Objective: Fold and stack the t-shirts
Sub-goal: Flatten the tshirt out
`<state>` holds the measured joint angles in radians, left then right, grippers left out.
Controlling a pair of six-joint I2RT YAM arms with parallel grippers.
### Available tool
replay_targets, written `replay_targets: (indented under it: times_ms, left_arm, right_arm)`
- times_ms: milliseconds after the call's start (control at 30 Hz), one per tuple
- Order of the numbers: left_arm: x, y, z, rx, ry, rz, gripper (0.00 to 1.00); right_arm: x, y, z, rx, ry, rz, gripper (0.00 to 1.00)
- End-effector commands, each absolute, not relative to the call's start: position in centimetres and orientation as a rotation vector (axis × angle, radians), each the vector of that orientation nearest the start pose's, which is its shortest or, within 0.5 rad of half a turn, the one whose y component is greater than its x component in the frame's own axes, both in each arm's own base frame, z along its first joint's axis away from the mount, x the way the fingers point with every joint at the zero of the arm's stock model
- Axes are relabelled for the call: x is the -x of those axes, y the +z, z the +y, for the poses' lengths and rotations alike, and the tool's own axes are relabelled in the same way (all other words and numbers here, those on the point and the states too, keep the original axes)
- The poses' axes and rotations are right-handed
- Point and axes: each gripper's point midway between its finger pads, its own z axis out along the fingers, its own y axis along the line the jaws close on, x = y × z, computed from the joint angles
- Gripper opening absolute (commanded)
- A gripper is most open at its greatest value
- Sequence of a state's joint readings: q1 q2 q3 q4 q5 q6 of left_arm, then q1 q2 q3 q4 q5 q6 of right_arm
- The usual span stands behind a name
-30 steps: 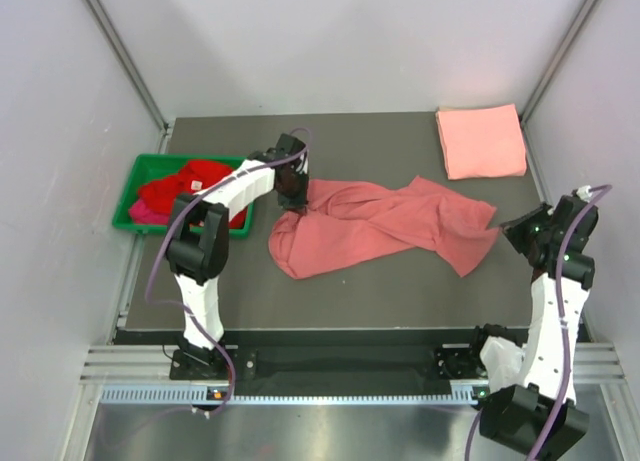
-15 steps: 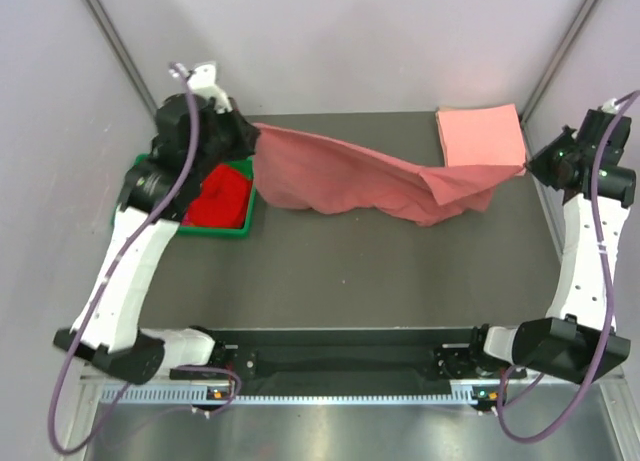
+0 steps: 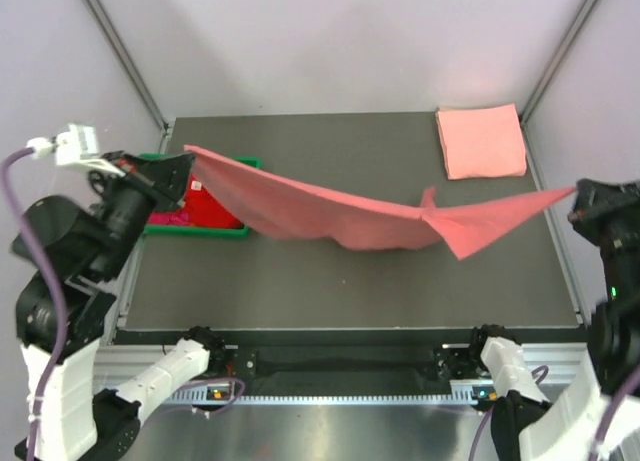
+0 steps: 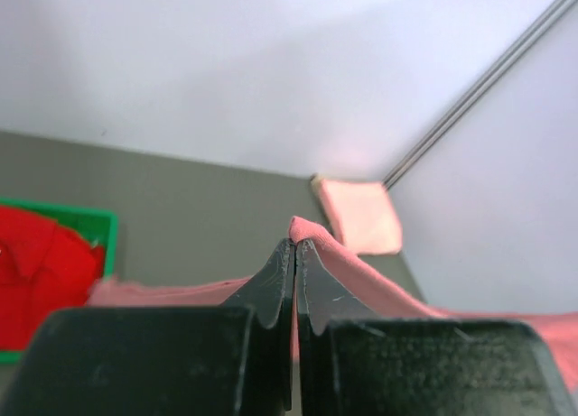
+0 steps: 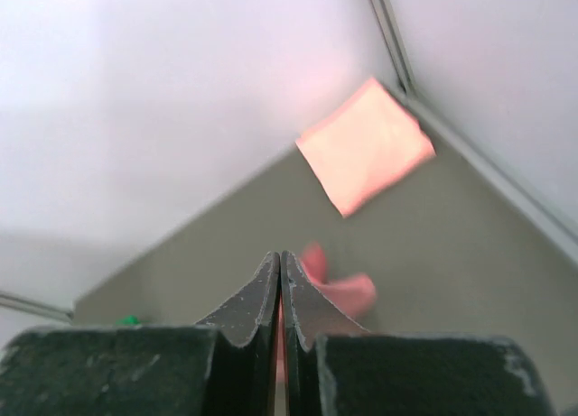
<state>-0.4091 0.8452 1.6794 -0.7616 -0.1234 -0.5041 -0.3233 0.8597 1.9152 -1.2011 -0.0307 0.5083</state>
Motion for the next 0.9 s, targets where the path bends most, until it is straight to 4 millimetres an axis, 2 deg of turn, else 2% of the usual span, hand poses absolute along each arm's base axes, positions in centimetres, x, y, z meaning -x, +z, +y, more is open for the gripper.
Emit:
replay_targets:
  times_ms: [0, 33, 167, 200, 300, 333, 367, 400, 467, 500, 533, 567, 600, 633, 667, 700, 733, 767, 800, 833, 867]
  left_arm:
    - [-18.7, 54.6, -8.8, 0.166, -0.72, 1.445, 0.0]
    - [-18.2, 54.9, -8.8, 0.163, -0.732, 1.435, 0.0]
    - [-17.5, 55.5, -9.4, 0.131, -0.784, 1.413, 0.0]
    - [-17.7, 55.8, -9.7, 0.12, -0.793, 1.402, 0.0]
    - [-20.1, 54.5, -10.4, 0.119, -0.769, 1.418, 0.0]
    - [-21.4, 53.5, -10.9, 0.122, -0.757, 1.441, 0.0]
    - [-23.2, 51.3, -11.6, 0.12, -0.73, 1.494, 0.0]
    - [-24.4, 51.1, -12.0, 0.115, -0.725, 1.484, 0.0]
    - [-28.0, 48.4, -13.1, 0.121, -0.673, 1.55, 0.0]
    - [-29.4, 47.9, -13.4, 0.12, -0.655, 1.561, 0.0]
    - [-31.9, 47.6, -14.0, 0.123, -0.619, 1.559, 0.0]
    - [-33.0, 47.6, -14.1, 0.124, -0.598, 1.55, 0.0]
    - [-35.1, 46.7, -14.7, 0.128, -0.574, 1.569, 0.0]
    - [-36.0, 47.2, -14.7, 0.136, -0.559, 1.546, 0.0]
    - [-36.9, 49.0, -14.6, 0.139, -0.548, 1.486, 0.0]
    - [-37.7, 49.4, -14.7, 0.149, -0.539, 1.465, 0.0]
    - [-39.3, 48.8, -15.1, 0.157, -0.525, 1.476, 0.0]
    - [-39.6, 50.9, -15.0, 0.167, -0.534, 1.42, 0.0]
    - [-40.1, 51.4, -15.2, 0.168, -0.538, 1.408, 0.0]
    - [-40.9, 52.2, -15.5, 0.166, -0.543, 1.391, 0.0]
    - [-41.3, 52.7, -15.8, 0.159, -0.547, 1.381, 0.0]
  right_arm:
    - [-12.8, 49.5, -2.0, -0.694, 0.156, 1.552, 0.0]
    - [-12.1, 50.7, -1.7, -0.679, 0.16, 1.516, 0.0]
    - [-11.2, 52.4, -1.4, -0.651, 0.169, 1.443, 0.0]
    - [-11.4, 52.4, -1.5, -0.649, 0.17, 1.437, 0.0]
    - [-14.1, 51.7, -1.7, -0.622, 0.194, 1.462, 0.0]
    - [-16.0, 51.4, -2.0, -0.611, 0.208, 1.463, 0.0]
    - [-17.1, 51.3, -2.1, -0.604, 0.221, 1.463, 0.0]
    - [-18.7, 51.2, -2.2, -0.589, 0.246, 1.473, 0.0]
    - [-21.7, 51.9, -2.7, -0.557, 0.271, 1.443, 0.0]
    - [-24.4, 51.4, -3.4, -0.568, 0.282, 1.477, 0.0]
    - [-25.7, 52.6, -3.7, -0.549, 0.286, 1.445, 0.0]
    - [-27.2, 53.0, -4.2, -0.547, 0.287, 1.444, 0.0]
    - [-30.0, 53.6, -5.3, -0.556, 0.278, 1.452, 0.0]
    - [-31.4, 54.3, -5.8, -0.552, 0.273, 1.448, 0.0]
    - [-32.9, 54.7, -6.4, -0.545, 0.264, 1.455, 0.0]
    - [-37.0, 52.9, -7.7, -0.574, 0.26, 1.517, 0.0]
    - [-37.2, 55.8, -7.8, -0.548, 0.259, 1.462, 0.0]
    - [-38.6, 56.1, -8.3, -0.544, 0.259, 1.464, 0.0]
    - [-41.8, 54.4, -9.3, -0.562, 0.263, 1.502, 0.0]
    - [-41.8, 56.5, -9.4, -0.539, 0.266, 1.449, 0.0]
    - [-42.6, 56.6, -9.7, -0.546, 0.275, 1.438, 0.0]
